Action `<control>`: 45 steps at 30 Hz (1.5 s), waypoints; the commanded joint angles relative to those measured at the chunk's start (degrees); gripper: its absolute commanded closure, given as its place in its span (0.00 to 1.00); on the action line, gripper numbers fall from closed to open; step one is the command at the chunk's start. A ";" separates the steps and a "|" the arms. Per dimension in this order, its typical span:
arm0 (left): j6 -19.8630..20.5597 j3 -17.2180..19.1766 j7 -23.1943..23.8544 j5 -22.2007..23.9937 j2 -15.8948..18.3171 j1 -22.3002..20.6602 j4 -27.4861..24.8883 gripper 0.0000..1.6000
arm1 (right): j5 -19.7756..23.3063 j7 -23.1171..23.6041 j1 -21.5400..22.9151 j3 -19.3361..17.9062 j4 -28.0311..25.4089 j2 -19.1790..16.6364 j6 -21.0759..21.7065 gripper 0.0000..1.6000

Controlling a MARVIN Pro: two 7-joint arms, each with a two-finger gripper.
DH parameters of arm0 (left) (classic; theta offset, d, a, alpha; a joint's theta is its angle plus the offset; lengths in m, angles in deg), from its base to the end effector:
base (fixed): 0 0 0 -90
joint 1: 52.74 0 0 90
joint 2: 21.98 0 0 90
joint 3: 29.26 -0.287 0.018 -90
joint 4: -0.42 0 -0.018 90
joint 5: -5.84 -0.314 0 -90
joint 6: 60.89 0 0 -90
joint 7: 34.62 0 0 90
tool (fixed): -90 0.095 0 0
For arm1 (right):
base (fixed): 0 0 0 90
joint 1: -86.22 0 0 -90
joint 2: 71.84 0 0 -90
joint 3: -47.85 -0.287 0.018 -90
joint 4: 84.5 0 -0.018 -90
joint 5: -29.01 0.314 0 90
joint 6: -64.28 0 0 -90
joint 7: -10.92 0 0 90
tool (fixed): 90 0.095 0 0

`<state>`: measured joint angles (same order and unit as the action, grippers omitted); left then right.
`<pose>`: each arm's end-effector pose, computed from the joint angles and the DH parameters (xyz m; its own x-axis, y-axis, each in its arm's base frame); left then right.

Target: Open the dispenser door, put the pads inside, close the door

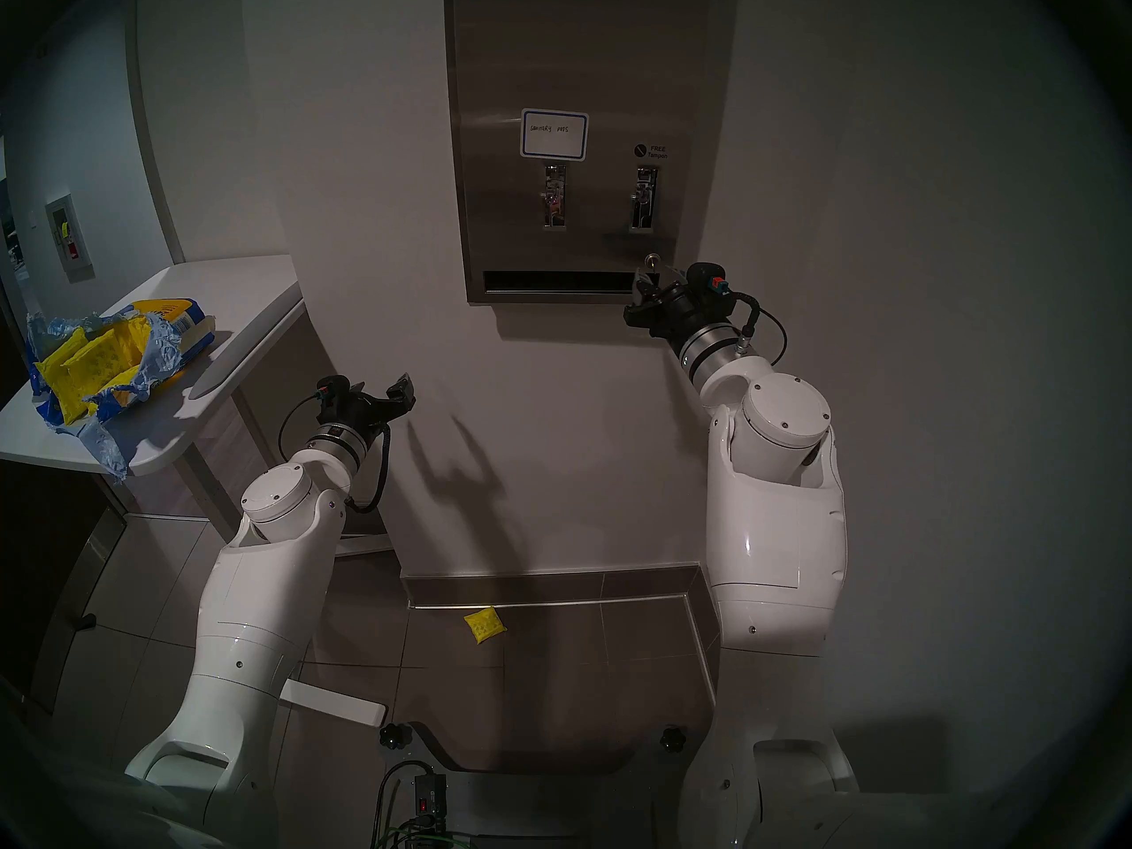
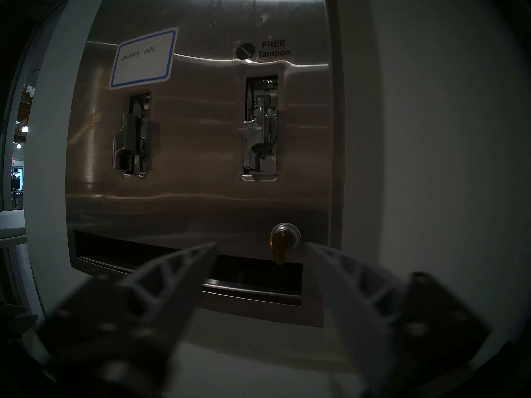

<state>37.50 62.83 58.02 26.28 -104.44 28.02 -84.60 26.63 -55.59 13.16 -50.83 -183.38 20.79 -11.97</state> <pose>0.4722 0.0526 -0.2756 0.0579 0.2309 0.9712 -0.0180 -0.9725 0.2323 0.4782 -0.0143 -0.1326 -0.2039 -0.0187 0.9788 0.2490 -0.9679 0.0334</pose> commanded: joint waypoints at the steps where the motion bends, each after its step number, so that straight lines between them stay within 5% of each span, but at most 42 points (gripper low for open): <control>1: -0.90 0.13 0.00 -0.02 -0.06 -1.83 -1.91 0.00 | 0.17 0.06 2.77 0.32 -0.64 -0.10 -1.14 0.43; 7: -0.91 0.07 -0.06 0.05 0.00 -1.83 -1.91 0.00 | 0.08 -0.08 3.24 0.72 0.31 -0.25 -1.12 0.43; 15: -0.92 0.00 -0.12 0.13 0.07 -1.83 -1.91 0.00 | 0.02 -0.36 4.27 1.35 2.12 -0.46 -1.58 0.60; 28: -0.94 -0.10 -0.21 0.26 0.18 -1.82 -1.91 0.00 | 0.14 -0.74 5.20 1.57 3.37 -0.71 -2.24 0.55; 30: -0.95 -0.12 -0.22 0.28 0.20 -1.82 -1.91 0.00 | 0.13 -0.75 5.25 1.54 3.43 -0.74 -2.30 0.58; 32: -0.95 -0.14 -0.24 0.30 0.22 -1.82 -1.91 0.00 | 0.13 -0.78 5.28 1.45 3.51 -0.79 -2.40 0.78; 33: -0.96 -0.14 -0.25 0.31 0.23 -1.82 -1.91 0.00 | 0.14 -0.78 5.28 1.40 3.54 -0.82 -2.44 0.96; 34: -0.96 -0.15 -0.25 0.32 0.23 -1.82 -1.91 0.00 | 0.16 -0.81 5.28 1.33 3.55 -0.86 -2.49 1.00; 45: -0.98 -0.25 -0.35 0.44 0.34 -1.82 -1.91 0.00 | 0.62 -0.59 5.27 0.85 3.47 -1.19 -2.82 1.00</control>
<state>37.47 62.45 57.65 26.76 -104.04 28.03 -84.60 26.84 -56.66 16.34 -50.31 -178.17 19.61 -13.83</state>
